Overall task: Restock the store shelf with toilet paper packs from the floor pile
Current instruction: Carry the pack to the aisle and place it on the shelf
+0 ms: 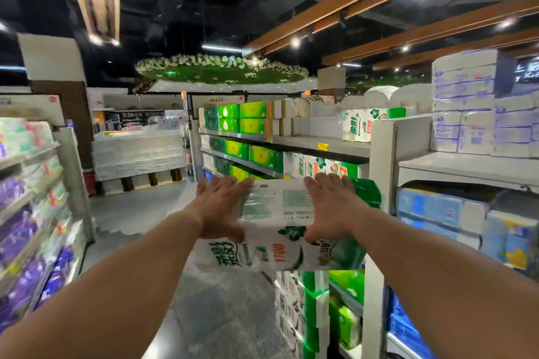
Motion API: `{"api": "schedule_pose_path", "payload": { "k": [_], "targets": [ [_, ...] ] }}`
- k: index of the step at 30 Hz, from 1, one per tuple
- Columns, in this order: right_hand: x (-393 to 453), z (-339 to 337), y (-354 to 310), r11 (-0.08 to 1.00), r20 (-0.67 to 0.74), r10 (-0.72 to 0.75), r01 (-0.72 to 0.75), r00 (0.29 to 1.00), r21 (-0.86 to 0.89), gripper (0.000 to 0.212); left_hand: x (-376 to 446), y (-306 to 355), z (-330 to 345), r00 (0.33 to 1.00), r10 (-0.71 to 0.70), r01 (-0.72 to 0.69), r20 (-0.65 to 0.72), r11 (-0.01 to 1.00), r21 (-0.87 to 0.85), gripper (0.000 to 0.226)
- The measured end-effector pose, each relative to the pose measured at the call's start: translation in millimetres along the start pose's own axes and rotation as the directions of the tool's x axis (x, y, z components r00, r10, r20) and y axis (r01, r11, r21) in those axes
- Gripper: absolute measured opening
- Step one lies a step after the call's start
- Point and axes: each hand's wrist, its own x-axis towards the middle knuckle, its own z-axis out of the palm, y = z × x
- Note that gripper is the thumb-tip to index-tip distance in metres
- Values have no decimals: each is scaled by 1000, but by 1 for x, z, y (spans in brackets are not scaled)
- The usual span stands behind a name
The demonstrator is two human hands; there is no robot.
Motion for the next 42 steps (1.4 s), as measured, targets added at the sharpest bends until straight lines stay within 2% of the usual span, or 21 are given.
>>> {"api": "schedule_pose_path", "payload": {
  "k": [9, 15, 23, 29, 34, 38, 42],
  "targets": [
    [181, 42, 19, 988, -9, 139, -139, 990, -62, 128, 187, -119, 70, 988, 149, -150, -34, 989, -20, 131],
    [299, 66, 38, 963, -58, 252, -256, 966, -86, 129, 318, -186, 99, 961, 253, -244, -111, 966, 88, 133],
    [455, 110, 79, 924, -133, 324, -343, 937, -168, 127, 488, -257, 163, 938, 291, -287, -186, 957, 49, 136],
    [580, 117, 111, 899, -203, 347, -387, 916, -206, 128, 607, -311, 175, 916, 300, -292, -266, 954, 68, 133],
    [668, 118, 134, 850, -297, 396, -470, 869, -238, 130, 706, -349, 185, 863, 328, -324, -385, 943, 77, 132],
    [723, 133, 147, 789, -378, 443, -554, 813, -267, 130, 778, -368, 207, 792, 370, -362, -486, 925, 115, 131],
    [776, 145, 161, 734, -395, 506, -623, 767, -269, 130, 848, -384, 224, 755, 405, -423, -515, 902, 89, 130]
  ]
}}
